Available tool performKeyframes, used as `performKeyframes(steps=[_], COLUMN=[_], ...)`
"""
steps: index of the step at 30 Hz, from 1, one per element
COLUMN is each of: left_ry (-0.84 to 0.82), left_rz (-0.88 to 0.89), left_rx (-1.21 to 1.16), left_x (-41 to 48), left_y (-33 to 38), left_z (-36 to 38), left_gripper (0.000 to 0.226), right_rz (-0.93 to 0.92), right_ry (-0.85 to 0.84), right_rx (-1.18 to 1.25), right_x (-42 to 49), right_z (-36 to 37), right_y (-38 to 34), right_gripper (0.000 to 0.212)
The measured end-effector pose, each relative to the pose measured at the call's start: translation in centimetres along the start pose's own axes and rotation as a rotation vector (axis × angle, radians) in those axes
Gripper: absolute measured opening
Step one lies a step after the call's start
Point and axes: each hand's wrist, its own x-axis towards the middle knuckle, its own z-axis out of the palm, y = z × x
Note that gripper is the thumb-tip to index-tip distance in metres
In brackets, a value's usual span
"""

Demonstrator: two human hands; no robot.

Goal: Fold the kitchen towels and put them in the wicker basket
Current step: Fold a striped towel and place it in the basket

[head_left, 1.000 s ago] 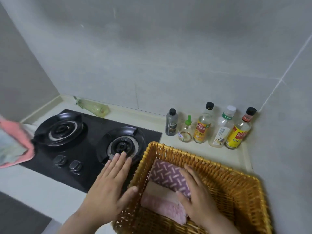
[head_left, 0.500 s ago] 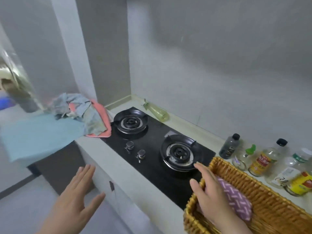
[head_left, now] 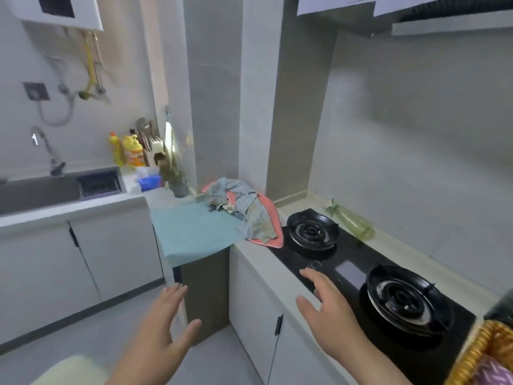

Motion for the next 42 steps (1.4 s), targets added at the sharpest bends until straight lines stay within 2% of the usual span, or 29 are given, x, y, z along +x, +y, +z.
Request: performKeyframes(steps=[8, 15, 23, 32, 42], left_ry=[0.082, 0.113, 0.069, -0.063, -0.112], left_rz=[-0.006, -0.042, -0.121, -0.064, -0.06], left_rx=[-0.017, -0.006, 0.022, 0.053, 0.132], left_x=[2.9, 8.6, 20.3, 37.2, 48.0], left_y=[-2.0, -3.5, -9.3, -12.7, -16.3], left_z=[-2.0, -2.8, -1.5, 1.8, 1.9], left_gripper=[0.061, 0.059, 0.059, 0.057, 0.054], right_rz=[-0.06, -0.092, -0.061, 0.073, 0.136], right_ry=[-0.056, -0.11, -0.115, -0.129, -0.154], right_rx=[0.006, 0.012, 0.053, 0.028, 0.023], right_x=[3.8, 11.1, 23.5, 38.3, 49.4], right_z=[3.7, 7.5, 11.9, 15.3, 18.8], right_y=[-3.6, -4.7, -2.9, -0.1, 1.3], right_gripper=[0.045, 0.046, 0.042, 0.043, 0.047])
